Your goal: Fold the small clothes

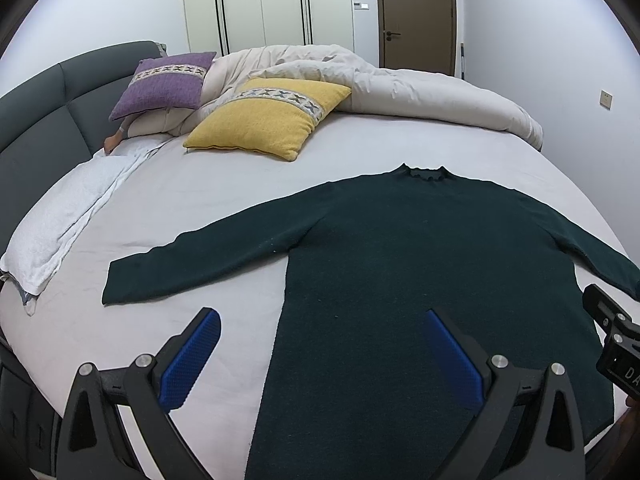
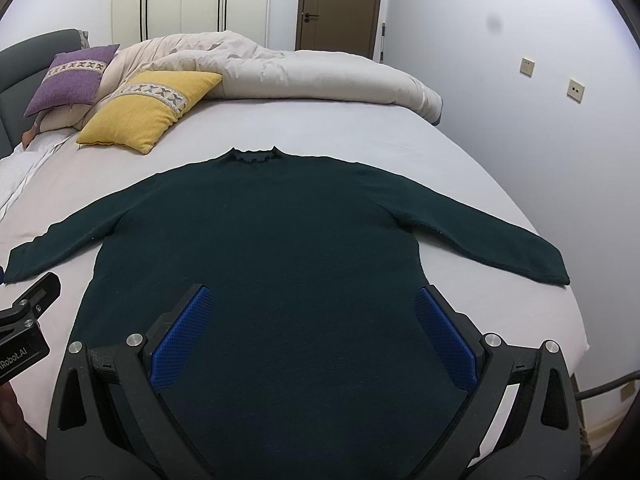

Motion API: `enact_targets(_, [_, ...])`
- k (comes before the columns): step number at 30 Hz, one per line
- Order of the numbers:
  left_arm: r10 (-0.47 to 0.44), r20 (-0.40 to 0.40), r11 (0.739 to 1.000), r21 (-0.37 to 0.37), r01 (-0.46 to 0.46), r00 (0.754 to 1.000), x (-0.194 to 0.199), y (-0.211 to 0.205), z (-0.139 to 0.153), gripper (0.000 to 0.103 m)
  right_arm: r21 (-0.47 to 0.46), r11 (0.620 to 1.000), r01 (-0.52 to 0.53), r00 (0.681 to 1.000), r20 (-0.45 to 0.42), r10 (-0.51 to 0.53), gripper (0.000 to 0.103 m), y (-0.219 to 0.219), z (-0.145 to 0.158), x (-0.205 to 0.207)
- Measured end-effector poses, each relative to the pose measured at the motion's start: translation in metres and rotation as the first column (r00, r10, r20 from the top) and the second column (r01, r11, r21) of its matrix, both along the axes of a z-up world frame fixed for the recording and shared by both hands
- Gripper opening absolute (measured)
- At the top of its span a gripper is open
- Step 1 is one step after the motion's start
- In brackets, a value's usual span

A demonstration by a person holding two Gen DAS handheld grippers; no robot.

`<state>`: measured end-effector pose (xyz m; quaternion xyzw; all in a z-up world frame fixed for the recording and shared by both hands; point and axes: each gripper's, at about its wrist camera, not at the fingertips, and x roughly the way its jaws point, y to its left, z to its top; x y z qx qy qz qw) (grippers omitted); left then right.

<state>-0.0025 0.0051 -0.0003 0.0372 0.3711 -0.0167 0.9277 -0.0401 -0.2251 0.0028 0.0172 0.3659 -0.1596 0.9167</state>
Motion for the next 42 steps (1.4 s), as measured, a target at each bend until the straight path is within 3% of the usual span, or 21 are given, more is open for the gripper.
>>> enact_targets(42, [0.008,-0.018,1.000,-0.016,-0.008,1.000,0.0057,-0.0016,-0.0066,0.103,0.011,1.000,-0.006,1.000,-0.025,0.007,0.103,0.0020,-0.0098,0.0067])
